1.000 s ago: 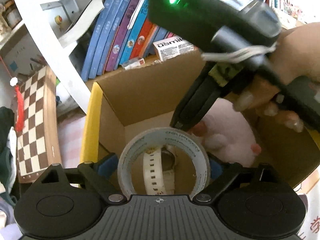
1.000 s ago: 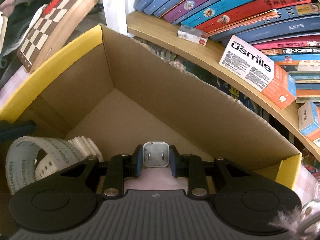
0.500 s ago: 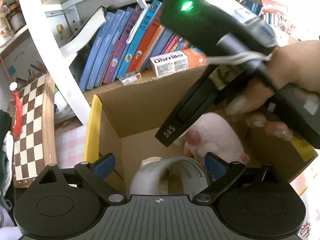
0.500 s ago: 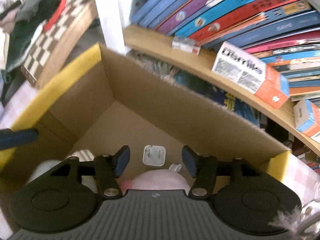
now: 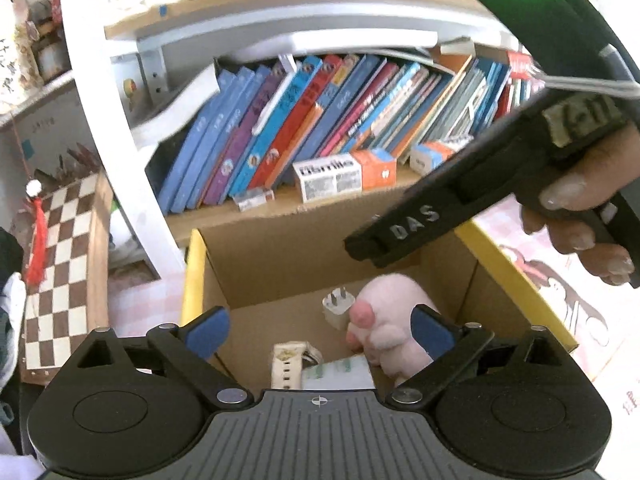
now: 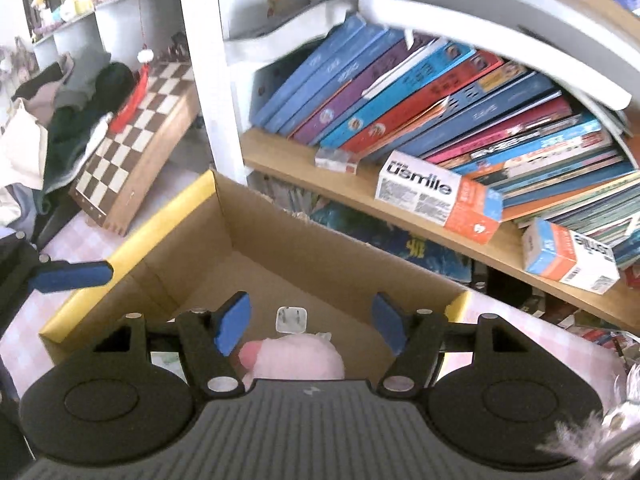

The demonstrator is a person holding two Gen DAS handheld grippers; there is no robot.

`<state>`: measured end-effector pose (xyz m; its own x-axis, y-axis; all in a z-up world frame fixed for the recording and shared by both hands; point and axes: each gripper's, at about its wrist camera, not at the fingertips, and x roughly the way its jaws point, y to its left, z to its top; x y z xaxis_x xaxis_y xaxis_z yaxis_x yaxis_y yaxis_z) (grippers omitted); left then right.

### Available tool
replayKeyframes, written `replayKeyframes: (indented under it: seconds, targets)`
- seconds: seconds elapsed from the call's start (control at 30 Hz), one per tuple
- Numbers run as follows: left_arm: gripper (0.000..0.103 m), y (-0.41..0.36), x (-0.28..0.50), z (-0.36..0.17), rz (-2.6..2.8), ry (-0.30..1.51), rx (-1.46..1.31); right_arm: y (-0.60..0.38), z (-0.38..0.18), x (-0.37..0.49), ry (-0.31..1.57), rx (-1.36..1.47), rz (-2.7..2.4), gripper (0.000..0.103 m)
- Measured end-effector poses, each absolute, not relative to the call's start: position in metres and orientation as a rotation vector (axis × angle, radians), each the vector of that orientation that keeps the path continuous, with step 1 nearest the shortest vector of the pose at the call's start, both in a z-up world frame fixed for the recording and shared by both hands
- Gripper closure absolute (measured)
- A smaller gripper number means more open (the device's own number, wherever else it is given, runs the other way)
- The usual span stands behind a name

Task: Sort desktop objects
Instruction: 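Withdraw both grippers from the yellow box back over the desk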

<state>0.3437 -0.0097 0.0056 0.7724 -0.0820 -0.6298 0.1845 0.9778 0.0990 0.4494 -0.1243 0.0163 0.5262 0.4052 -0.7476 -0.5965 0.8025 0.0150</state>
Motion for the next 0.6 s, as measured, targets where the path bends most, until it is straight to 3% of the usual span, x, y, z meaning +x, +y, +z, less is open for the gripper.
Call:
replayKeyframes:
  seconds: [0.6]
  targets:
    - [0.001,0.003,0.298,0.044,-0.087,0.562,0.142,-0.150,0.048,0.396,0.702,-0.272,0.620,0.034]
